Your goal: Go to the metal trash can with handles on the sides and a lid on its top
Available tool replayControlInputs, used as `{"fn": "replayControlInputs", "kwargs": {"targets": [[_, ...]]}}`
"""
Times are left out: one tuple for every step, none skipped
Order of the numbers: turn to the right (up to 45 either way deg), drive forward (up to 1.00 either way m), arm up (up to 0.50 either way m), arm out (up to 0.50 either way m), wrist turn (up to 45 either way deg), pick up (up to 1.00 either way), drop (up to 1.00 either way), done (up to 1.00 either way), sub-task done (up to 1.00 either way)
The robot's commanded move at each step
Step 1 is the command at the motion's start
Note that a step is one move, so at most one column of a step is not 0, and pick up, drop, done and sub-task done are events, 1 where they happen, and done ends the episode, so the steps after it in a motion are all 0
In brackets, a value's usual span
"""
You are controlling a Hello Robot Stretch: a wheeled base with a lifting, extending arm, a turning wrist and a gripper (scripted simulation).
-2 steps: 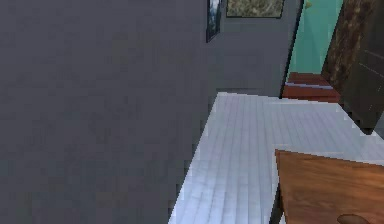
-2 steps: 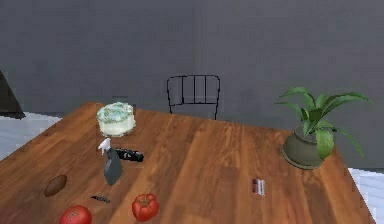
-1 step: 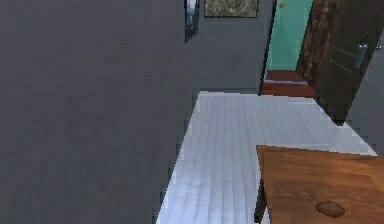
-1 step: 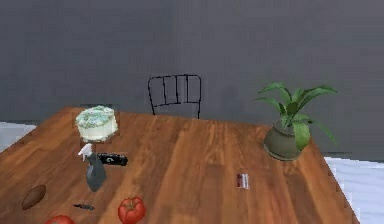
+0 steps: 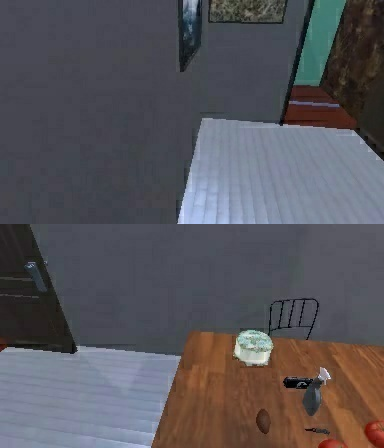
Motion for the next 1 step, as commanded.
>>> {"fn": "replayControlInputs", "kwargs": {"targets": [[12.0,0.00,0.00,0.00,0.0,0.00,0.00,0.00,0.00]]}}
